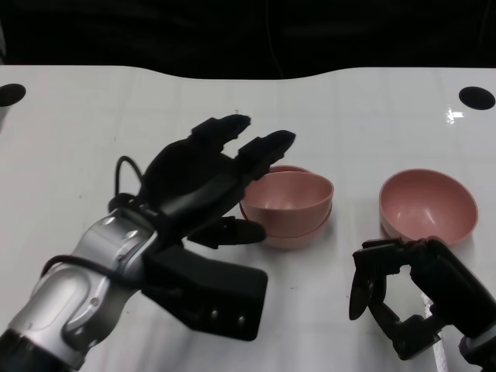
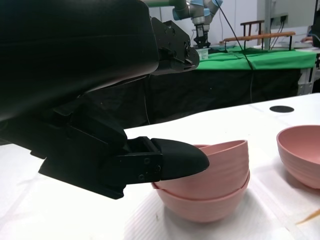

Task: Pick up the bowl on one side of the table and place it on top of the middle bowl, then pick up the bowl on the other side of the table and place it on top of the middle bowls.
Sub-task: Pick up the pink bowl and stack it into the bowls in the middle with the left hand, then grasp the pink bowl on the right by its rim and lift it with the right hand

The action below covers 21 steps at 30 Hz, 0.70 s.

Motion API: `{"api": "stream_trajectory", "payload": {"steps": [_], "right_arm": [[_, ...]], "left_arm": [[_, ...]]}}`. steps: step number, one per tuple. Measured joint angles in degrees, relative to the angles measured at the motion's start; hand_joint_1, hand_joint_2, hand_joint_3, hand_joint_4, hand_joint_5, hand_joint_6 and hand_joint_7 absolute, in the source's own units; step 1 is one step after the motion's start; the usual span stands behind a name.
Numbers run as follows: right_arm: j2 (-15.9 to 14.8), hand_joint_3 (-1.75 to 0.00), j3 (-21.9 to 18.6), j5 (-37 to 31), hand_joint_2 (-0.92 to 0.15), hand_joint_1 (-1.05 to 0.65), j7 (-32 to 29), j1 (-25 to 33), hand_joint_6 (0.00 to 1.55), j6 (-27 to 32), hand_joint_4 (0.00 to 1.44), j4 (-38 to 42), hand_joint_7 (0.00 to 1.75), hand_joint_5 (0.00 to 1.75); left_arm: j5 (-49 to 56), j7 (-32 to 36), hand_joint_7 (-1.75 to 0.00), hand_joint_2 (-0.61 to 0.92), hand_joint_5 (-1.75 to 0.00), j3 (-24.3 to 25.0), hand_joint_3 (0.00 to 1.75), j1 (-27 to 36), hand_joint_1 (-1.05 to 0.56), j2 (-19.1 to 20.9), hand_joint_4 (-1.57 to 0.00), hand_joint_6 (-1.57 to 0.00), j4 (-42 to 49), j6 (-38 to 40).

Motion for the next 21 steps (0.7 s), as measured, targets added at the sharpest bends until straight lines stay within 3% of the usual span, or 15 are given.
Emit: {"api": "stream_trajectory", "payload": {"steps": [16, 21], "right_arm": [[0.03, -1.72, -0.02, -0.43, -0.03, 0.32, -0.27, 0.00, 0.99, 0.56, 0.99, -0.14, 1.27, 1.75], [0.04, -1.72, -0.04, -0.63, -0.03, 0.30, -0.42, 0.10, 0.98, 0.58, 0.99, -0.14, 1.27, 1.75]], "left_arm": [[-6.78, 4.83, -0.05, 0.92, -0.49, 11.50, 0.42, 18.95, -0.68, 5.68, -0.04, -0.21, -9.23, -10.80], [-8.59, 14.32, -0.09, 0.92, -0.62, 15.45, 0.37, 26.05, -0.52, 5.89, -0.18, -0.32, -8.01, -19.64]]}}
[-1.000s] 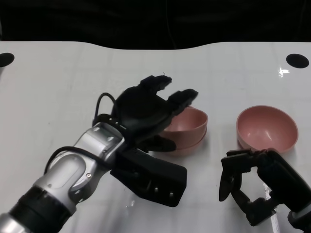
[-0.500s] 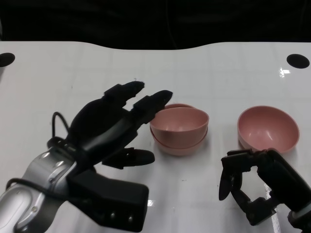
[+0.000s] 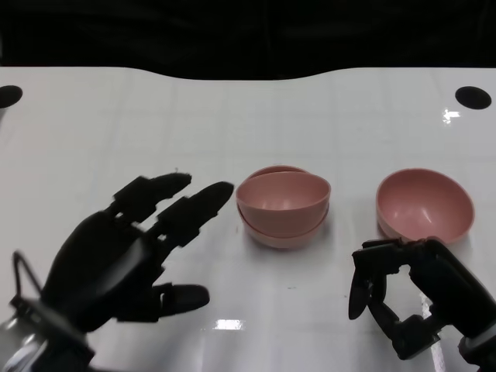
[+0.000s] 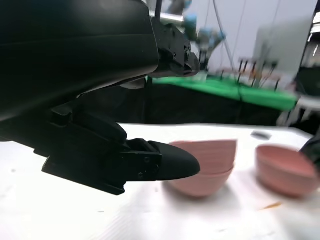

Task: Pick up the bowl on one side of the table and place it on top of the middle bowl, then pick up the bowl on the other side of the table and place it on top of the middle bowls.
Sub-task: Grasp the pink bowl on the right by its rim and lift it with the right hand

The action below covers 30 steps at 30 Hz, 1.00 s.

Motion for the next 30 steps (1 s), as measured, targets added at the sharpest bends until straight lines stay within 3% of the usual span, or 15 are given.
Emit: {"api": "stream_trajectory", "payload": {"steps": [8, 12, 13, 16, 17, 19, 25, 27, 30], "right_arm": [[0.04, -1.73, 0.07, -0.03, -0.03, 0.28, 0.00, -0.04, 0.97, -0.34, 0.98, 0.13, 1.28, 1.75], [0.04, -1.74, 0.06, -0.06, -0.02, 0.28, -0.01, -0.04, 0.98, -0.37, 0.98, 0.13, 1.28, 1.75], [0.04, -1.74, 0.06, -0.06, -0.02, 0.28, -0.01, -0.07, 0.97, -0.42, 0.98, 0.16, 1.28, 1.75], [0.02, -1.74, 0.05, -0.02, -0.01, 0.28, 0.00, -0.15, 0.97, -0.82, 0.98, 0.50, 1.27, 1.75], [0.01, -1.74, 0.04, -0.02, -0.01, 0.28, 0.00, -0.15, 0.97, -0.83, 0.98, 0.67, 1.27, 1.75], [0.01, -1.74, -0.01, -0.02, -0.01, 0.27, 0.00, -0.15, 0.97, -0.83, 0.97, 0.82, 1.27, 1.75], [-0.16, -1.62, -1.29, -0.59, -0.08, 0.29, -0.67, -0.37, 0.98, -0.32, 0.96, 0.81, 1.17, 1.72], [-0.20, -1.44, -1.78, -0.57, -0.17, 0.26, -0.82, -0.75, 0.96, -0.30, 0.94, 1.00, 1.08, 1.64], [-0.33, -1.11, -2.01, -0.40, -0.31, 0.20, -0.80, -1.19, 0.89, -0.04, 0.90, 1.42, 0.91, 1.30]], "left_arm": [[-9.58, 2.28, -0.17, 0.92, -0.78, 3.96, 0.33, 9.53, -0.33, -2.05, -0.38, -0.53, 0.86, -7.69], [-15.39, 2.25, -0.20, 0.92, -0.77, 4.92, 0.27, 12.46, -0.17, -4.38, -0.63, -0.73, 1.69, -11.37], [-16.48, 2.27, -0.24, 0.91, -0.90, 5.22, 0.29, 12.50, -0.13, -5.10, -0.66, -0.80, 2.48, -12.81], [-20.06, 2.28, -0.48, 0.61, -1.24, 5.57, 0.88, 12.24, -0.02, -7.69, -0.72, -0.92, 5.86, -15.68], [-20.74, 2.27, -0.65, 0.53, -1.39, 5.66, 1.08, 12.09, 0.01, -8.64, -0.74, -0.91, 7.05, -16.44], [-21.93, 2.27, -0.91, 0.46, -1.57, 5.83, 1.28, 11.86, 0.03, -10.17, -0.76, -0.88, 8.99, -17.55], [-26.11, 1.02, -1.39, 0.37, -1.66, 6.77, 1.49, 9.57, 0.06, -12.52, -0.87, -0.86, 14.31, -18.34], [-26.66, 0.71, -1.48, 0.35, -1.67, 6.97, 1.53, 8.83, 0.06, -13.13, -0.89, -0.86, 15.80, -18.81], [-26.78, 0.34, -1.55, 0.32, -1.69, 7.10, 1.58, 8.12, 0.06, -14.02, -0.91, -0.85, 16.69, -18.97]]}}
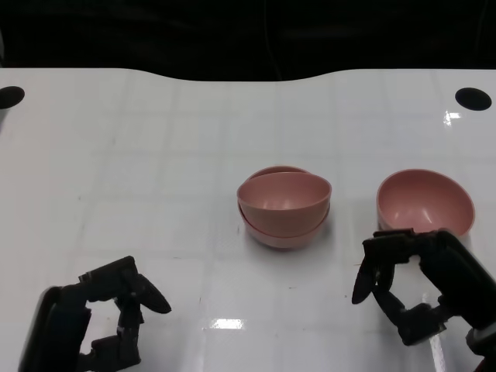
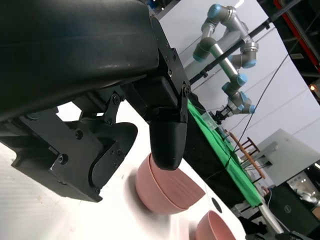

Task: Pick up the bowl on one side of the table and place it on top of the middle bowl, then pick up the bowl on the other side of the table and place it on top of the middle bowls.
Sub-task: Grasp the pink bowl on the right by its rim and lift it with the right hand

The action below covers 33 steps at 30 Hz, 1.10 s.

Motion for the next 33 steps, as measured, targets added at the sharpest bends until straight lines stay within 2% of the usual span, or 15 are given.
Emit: {"api": "stream_trajectory", "payload": {"steps": [3, 4, 7, 10, 14, 17, 22, 24, 29, 33], "right_arm": [[-0.72, -1.00, -0.22, 0.00, -0.35, 0.18, 0.51, -0.02, 0.78, 3.52, 0.80, -1.18, 0.75, 1.12], [-1.16, -0.98, -0.40, 0.00, -0.35, 0.15, 0.87, 0.03, 0.71, 5.26, 0.73, -2.18, 0.69, 1.06], [-1.93, -0.93, -1.33, -0.03, -0.38, 0.09, 1.52, 0.24, 0.61, 10.89, 0.60, -5.91, 0.61, 1.00], [-2.90, -0.74, -2.02, -1.36, -0.46, 0.02, 1.99, 0.59, 0.57, 16.12, 0.51, -10.38, 0.51, 0.96], [-3.99, -0.24, -2.48, -6.70, -0.68, -0.11, 1.15, 1.17, 0.59, 22.36, 0.45, -15.78, 0.30, 0.90], [-4.34, -0.11, -2.62, -9.17, -0.74, -0.16, 1.09, 1.48, 0.56, 27.12, 0.37, -19.42, 0.22, 0.86], [-6.26, -0.03, -2.84, -14.50, -0.79, -0.26, 1.75, 1.67, 0.51, 35.33, 0.31, -25.03, 0.15, 0.78], [-7.47, -0.01, -2.58, -17.20, -0.79, -0.30, 2.48, 1.57, 0.52, 37.91, 0.34, -26.43, 0.09, 0.64], [-10.00, 0.00, -0.79, -23.51, -0.79, -0.34, 3.53, 0.17, 0.51, 42.18, 0.36, -26.36, 0.04, 0.47], [-10.35, -0.01, 0.74, -25.90, -0.81, -0.38, 4.01, -0.77, 0.49, 44.16, 0.36, -25.97, 0.02, 0.40]], "left_arm": [[-0.04, -0.38, -1.57, 0.30, -1.70, 0.38, 1.61, -0.21, 0.05, -0.57, -0.92, -0.85, 0.82, -0.97], [-0.04, -0.39, -1.57, 0.30, -1.70, 0.59, 1.61, -0.22, 0.04, -0.70, -0.92, -0.85, 1.20, -1.18], [-0.07, -0.60, -1.57, 0.29, -1.70, 0.89, 1.62, -0.25, 0.02, -1.25, -0.93, -0.85, 1.84, -1.22], [-0.11, -0.90, -1.57, 0.28, -1.70, 1.01, 1.60, -0.25, 0.02, -1.61, -0.93, -0.84, 1.83, -1.22], [-0.06, -1.37, -1.57, 0.28, -1.69, 1.16, 1.61, -0.21, 0.02, -1.77, -0.93, -0.83, 1.74, -1.17], [-0.05, -1.71, -1.55, 0.27, -1.68, 1.20, 1.62, -0.23, 0.02, -1.78, -0.93, -0.83, 1.75, -1.16], [-0.08, -2.21, -1.53, 0.27, -1.68, 1.66, 1.62, -0.22, 0.03, -1.78, -0.93, -0.84, 1.74, -1.16], [-0.12, -2.37, -1.53, 0.27, -1.68, 1.86, 1.62, -0.19, 0.03, -1.78, -0.93, -0.84, 1.70, -1.15], [-0.66, -3.16, -1.53, 0.28, -1.68, 2.04, 1.60, -0.08, 0.03, -1.78, -0.93, -0.84, 1.50, -0.93], [-1.16, -3.87, -1.53, 0.28, -1.67, 2.37, 1.59, 0.04, 0.02, -1.88, -0.93, -0.84, 1.12, -0.87]]}}
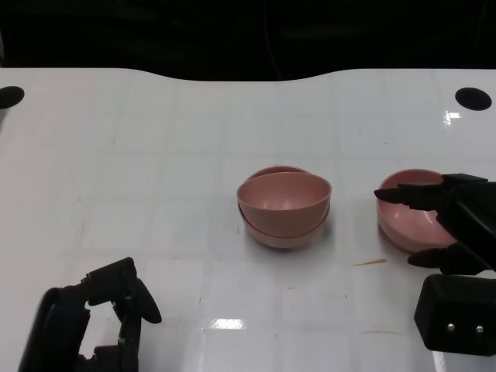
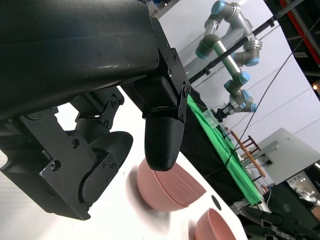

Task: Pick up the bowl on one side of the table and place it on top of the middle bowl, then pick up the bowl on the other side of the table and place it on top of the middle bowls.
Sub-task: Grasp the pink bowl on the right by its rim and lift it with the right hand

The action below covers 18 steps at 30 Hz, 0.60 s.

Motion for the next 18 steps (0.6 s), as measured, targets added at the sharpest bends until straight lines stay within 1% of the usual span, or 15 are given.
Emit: {"api": "stream_trajectory", "payload": {"steps": [2, 5, 7, 8, 13, 16, 18], "right_arm": [[-0.45, -0.01, 2.17, -4.31, -0.84, -0.40, 1.11, -2.10, 0.47, 3.00, 0.39, 2.09, 0.00, 0.27], [-1.02, 0.00, 4.50, -8.16, -0.85, -0.43, 2.85, -3.82, 0.45, 6.82, 0.43, 4.93, 0.00, 0.18], [-1.06, 0.00, 5.54, -9.19, -0.85, -0.44, 3.10, -4.67, 0.45, 7.81, 0.44, 5.68, 0.00, 0.16], [-1.10, -0.01, 6.27, -9.67, -0.87, -0.45, 3.24, -5.59, 0.44, 8.07, 0.43, 6.71, 0.00, 0.15], [-1.43, -0.01, 10.58, -12.67, -0.91, -0.48, 5.05, -11.84, 0.40, 10.24, 0.43, 16.93, 0.00, 0.11], [-1.41, -0.01, 12.89, -13.85, -0.91, -0.49, 5.02, -14.63, 0.41, 10.93, 0.45, 21.70, 0.00, 0.10], [-1.40, -0.02, 14.16, -14.10, -0.92, -0.47, 4.66, -16.13, 0.43, 10.67, 0.49, 24.86, 0.02, 0.10]], "left_arm": [[0.05, -0.03, -1.52, 0.28, -1.67, 0.15, 1.59, -0.02, 0.02, -0.01, -0.93, -0.85, -0.05, 0.00], [0.11, -0.03, -1.50, 0.29, -1.66, 0.54, 1.58, 0.05, 0.02, -0.01, -0.93, -0.85, -0.07, -0.03], [0.15, -0.03, -1.50, 0.29, -1.66, 0.59, 1.58, 0.06, 0.02, -0.01, -0.93, -0.85, -0.07, -0.03], [0.19, -0.04, -1.51, 0.29, -1.66, 0.65, 1.58, 0.13, 0.01, -0.01, -0.92, -0.85, -0.07, -0.03], [1.28, -0.47, -1.53, 0.29, -1.69, 0.57, 1.57, 0.22, -0.02, -0.05, -0.90, -0.83, -0.32, 0.00], [1.47, -0.57, -1.53, 0.29, -1.71, 0.56, 1.56, 0.27, -0.02, -0.06, -0.88, -0.82, -0.33, -0.03], [1.51, -0.62, -1.53, 0.29, -1.71, 0.55, 1.56, 0.30, -0.02, -0.06, -0.87, -0.82, -0.33, -0.04]]}}
